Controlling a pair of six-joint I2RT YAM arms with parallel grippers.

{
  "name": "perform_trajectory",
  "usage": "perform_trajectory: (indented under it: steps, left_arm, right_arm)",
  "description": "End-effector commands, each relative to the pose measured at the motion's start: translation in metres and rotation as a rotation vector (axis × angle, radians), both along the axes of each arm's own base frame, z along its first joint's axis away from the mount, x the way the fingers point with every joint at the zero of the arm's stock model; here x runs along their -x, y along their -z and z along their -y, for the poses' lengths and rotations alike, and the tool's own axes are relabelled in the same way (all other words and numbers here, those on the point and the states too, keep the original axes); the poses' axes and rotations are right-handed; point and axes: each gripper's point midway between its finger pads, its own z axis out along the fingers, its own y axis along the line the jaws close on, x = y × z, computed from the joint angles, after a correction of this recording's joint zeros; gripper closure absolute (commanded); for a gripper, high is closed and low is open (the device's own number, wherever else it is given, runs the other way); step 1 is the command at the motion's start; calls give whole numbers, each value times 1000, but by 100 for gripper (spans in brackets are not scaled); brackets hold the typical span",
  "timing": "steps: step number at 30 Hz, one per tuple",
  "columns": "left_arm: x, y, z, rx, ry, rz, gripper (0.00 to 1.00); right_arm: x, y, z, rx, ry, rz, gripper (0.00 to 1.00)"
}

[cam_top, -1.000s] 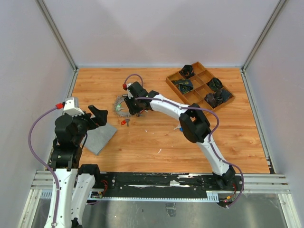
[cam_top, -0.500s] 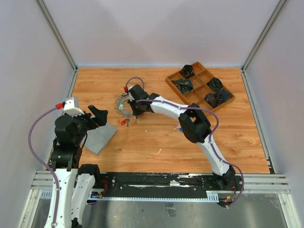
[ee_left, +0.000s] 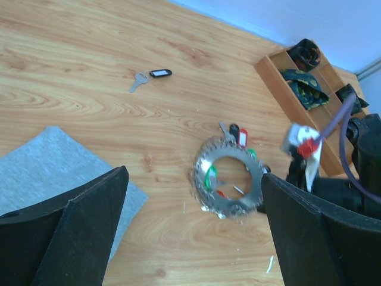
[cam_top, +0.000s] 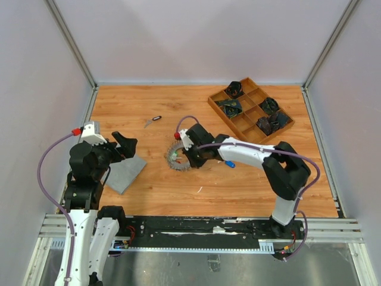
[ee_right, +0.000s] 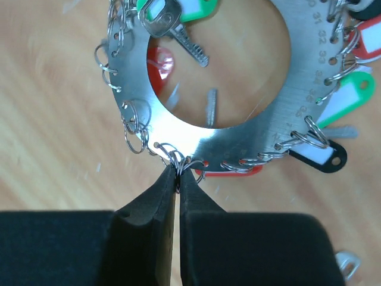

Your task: Put the keys on the keyring

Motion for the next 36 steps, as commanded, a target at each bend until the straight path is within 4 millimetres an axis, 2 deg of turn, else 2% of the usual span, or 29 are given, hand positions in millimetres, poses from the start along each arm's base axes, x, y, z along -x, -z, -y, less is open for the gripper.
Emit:
perform_trajectory:
  steps: [1,5,6,8,10,14,17,21,24,28,31,36]
  left_arm:
    - [-2,-7,11,50,48,10,0]
    - [-4,5,22,104,91,-23,0]
    - [-4,7,24,112,100,-32,0]
    - [-6,9,25,115,103,-55,1]
    - [-7,14,27,128,112,-84,1]
    - [-7,31,44,186,135,-126,2]
    - [-6,52,67,197,150,-175,5]
    - [4,91,110,167,185,-282,22]
    - [8,121,125,123,150,-344,28]
    - [4,157,144,46,130,-417,44]
    - [-2,176,153,-37,99,-464,47]
    - [-13,187,174,-48,102,-483,51]
  right_arm:
    - [65,11,28,49,-122,-80,94]
    - [91,17,65,103,-35,-105,90]
    - [93,15,73,108,0,-94,87]
    - [98,11,85,99,55,-87,74]
    - [107,2,86,39,60,-94,64]
    - [109,-30,79,-99,66,-44,47]
    - [104,-49,81,-146,106,3,46]
    - [99,-61,90,-164,173,46,50]
    - [97,-64,101,-171,240,68,51]
    - [103,-62,110,-191,271,65,52]
    - [107,-62,113,-206,269,63,53]
    - [113,-62,117,-232,260,62,53]
